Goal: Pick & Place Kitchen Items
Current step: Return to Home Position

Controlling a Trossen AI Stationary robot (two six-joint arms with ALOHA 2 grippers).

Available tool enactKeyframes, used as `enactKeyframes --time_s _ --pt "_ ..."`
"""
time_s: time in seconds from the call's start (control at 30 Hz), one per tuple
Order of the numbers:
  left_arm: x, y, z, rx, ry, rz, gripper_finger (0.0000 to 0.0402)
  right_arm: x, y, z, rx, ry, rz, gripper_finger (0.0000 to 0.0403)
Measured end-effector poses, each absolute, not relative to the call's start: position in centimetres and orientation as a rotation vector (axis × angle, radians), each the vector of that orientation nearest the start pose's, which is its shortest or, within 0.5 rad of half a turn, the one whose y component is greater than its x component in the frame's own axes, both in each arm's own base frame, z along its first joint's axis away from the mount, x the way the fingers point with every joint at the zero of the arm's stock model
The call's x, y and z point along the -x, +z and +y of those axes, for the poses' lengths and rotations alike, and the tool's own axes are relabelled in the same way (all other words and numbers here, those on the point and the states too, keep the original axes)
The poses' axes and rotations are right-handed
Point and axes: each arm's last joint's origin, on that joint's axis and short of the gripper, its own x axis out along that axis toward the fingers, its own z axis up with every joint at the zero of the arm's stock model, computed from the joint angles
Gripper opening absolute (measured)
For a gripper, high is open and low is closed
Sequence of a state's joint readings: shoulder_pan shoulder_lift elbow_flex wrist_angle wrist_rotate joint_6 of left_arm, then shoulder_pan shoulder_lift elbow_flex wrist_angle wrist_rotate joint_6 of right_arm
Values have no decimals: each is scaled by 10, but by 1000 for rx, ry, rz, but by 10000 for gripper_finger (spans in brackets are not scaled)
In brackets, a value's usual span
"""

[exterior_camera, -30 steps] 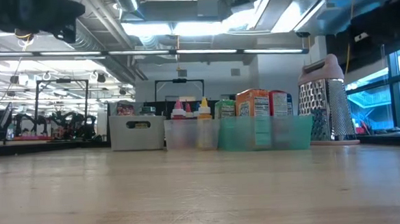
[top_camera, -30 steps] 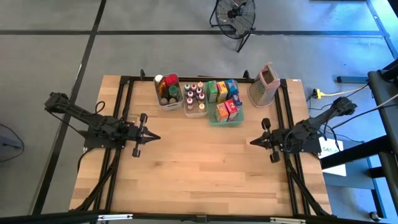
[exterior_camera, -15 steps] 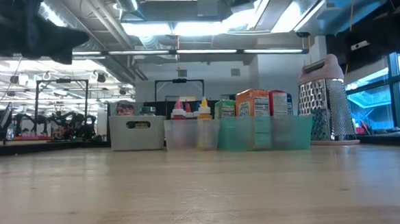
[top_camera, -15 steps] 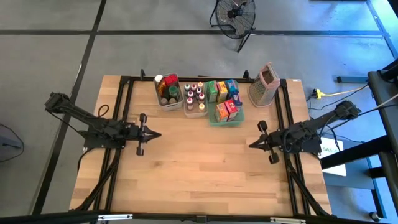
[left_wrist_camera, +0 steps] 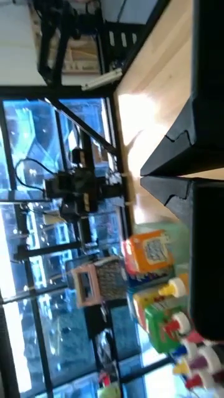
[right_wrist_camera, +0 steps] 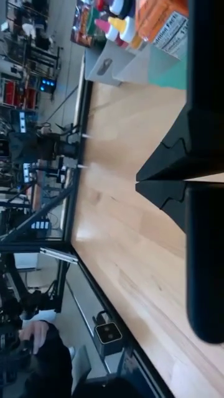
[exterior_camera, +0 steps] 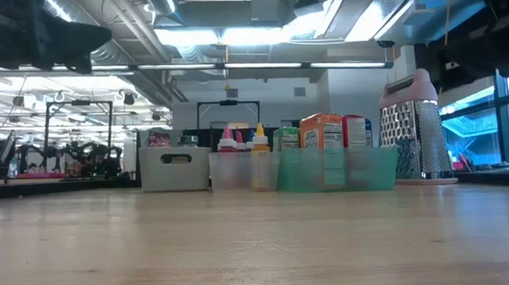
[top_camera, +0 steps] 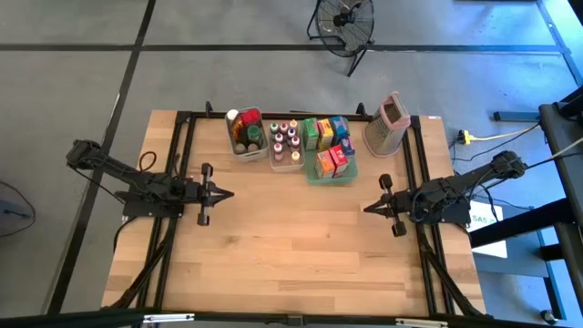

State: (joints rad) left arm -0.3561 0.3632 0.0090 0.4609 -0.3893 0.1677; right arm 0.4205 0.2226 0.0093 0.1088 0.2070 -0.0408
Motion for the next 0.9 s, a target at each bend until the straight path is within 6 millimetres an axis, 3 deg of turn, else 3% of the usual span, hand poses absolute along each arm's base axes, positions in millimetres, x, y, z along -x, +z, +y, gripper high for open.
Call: enactKeyframes --time_s 0.27,0.5,0.9 --pt "-109 172 -17 -128 93 -25 2 -100 159 34 88 184 83 1" --pt "-104 166 -11 -101 -49 11 2 -99 160 32 99 215 69 1" --pt "-102 161 -7 -75 -69 68 1 -100 156 33 115 274 106 1"
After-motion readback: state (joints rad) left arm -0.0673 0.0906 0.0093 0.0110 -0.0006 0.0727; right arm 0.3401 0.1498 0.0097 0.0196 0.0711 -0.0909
